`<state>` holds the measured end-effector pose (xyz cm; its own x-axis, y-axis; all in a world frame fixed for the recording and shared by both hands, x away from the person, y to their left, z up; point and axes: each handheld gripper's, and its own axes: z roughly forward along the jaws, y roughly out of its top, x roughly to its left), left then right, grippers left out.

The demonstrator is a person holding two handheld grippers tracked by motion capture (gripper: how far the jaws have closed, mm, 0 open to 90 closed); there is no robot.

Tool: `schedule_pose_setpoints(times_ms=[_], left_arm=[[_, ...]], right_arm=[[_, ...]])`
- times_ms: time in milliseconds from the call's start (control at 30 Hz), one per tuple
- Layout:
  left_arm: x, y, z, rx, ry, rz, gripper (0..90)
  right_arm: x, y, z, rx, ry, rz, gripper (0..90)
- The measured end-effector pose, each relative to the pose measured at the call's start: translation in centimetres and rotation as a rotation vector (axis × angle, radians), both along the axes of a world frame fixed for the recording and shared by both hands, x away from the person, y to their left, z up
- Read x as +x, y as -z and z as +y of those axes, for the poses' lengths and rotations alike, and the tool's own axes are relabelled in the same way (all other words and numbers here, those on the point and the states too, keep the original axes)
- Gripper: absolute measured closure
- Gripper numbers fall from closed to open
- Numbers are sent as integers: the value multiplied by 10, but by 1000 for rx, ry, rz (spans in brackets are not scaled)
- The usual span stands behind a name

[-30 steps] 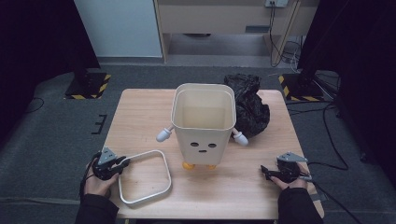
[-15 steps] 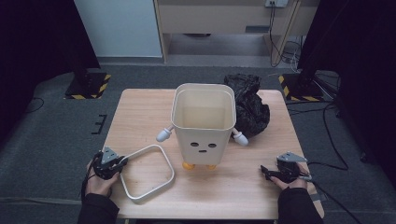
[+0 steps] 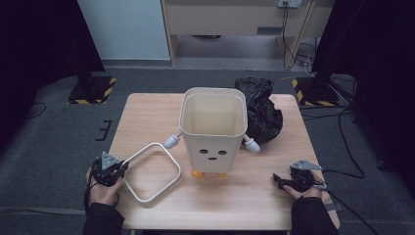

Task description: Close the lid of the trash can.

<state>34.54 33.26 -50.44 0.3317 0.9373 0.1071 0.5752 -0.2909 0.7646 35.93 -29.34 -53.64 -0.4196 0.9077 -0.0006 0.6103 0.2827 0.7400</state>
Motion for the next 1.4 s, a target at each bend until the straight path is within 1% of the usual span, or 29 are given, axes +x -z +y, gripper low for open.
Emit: schedule_pose_setpoints(times_ms=[33,67,100,133,167,200,233,333,367,400,467,633,667,700,733,767,800,833,867,933,967,1000,1167,1200,1233,1267,1400], left_arm=[[0,0,0,0,0,0,789],[0,-2,-1,-7,-15,-10,789],[0,-2,-1,-7,-15,-10,791],[-1,-3,-1,-4,-27,-16,792],[-1,-3,-1,-4,-27,-16,793],[-1,-5,-2,-3,-43,-25,793],[-1,-5,-2,-3,-43,-25,792],[-3,-9,-3,-7,-80,-32,793],[-3,-9,-3,-7,-80,-32,793],[-3,-11,-4,-10,-102,-40,797],[-3,-13,-6,-15,-117,-53,802],[-4,-17,-8,-18,-125,-72,804],[-4,-19,-9,-19,-134,-84,804],[-4,-19,-9,-19,-134,-84,804],[-6,-22,-8,-17,-149,-97,804],[-6,-22,-8,-17,-149,-97,804],[-7,-25,-6,-23,-168,-111,804],[-7,-25,-6,-23,-168,-111,804],[-8,-27,-4,-34,-192,-124,804],[-9,-29,-2,-57,-214,-129,804],[-9,-29,-2,-57,-214,-129,803],[-9,-29,0,-83,-229,-131,804],[-10,-31,1,-97,-245,-143,803],[-10,-33,0,-107,-251,-152,803],[-10,-33,0,-107,-251,-152,803],[-10,-35,0,-110,-256,-163,803],[-7,-35,0,-110,-260,-163,803]], right_arm=[[0,0,0,1,1,1,202],[0,0,0,1,1,1,201],[0,0,0,1,1,1,201],[0,0,0,0,1,1,201],[0,0,0,0,1,1,201],[0,0,0,0,1,1,201],[0,0,0,0,1,1,201],[0,0,0,-1,-1,2,200],[0,0,0,-1,-1,2,200],[0,0,0,-1,-1,2,200],[0,0,0,-2,-1,2,199],[0,0,0,-1,-1,2,198],[0,0,0,-1,-1,2,197],[0,0,0,-1,-1,2,197],[1,0,0,-3,-3,1,196],[1,0,0,-2,-3,1,196],[1,0,0,-1,-1,3,195],[1,0,0,-1,-1,3,195],[1,0,0,-1,-2,3,196],[1,0,0,-1,-2,3,196],[1,0,1,0,0,5,195],[1,0,1,1,1,4,195],[1,0,1,3,1,5,195],[1,0,1,-2,-2,4,195],[1,0,1,1,0,4,195],[1,0,1,-1,-2,3,195],[1,0,1,2,-1,4,194]])
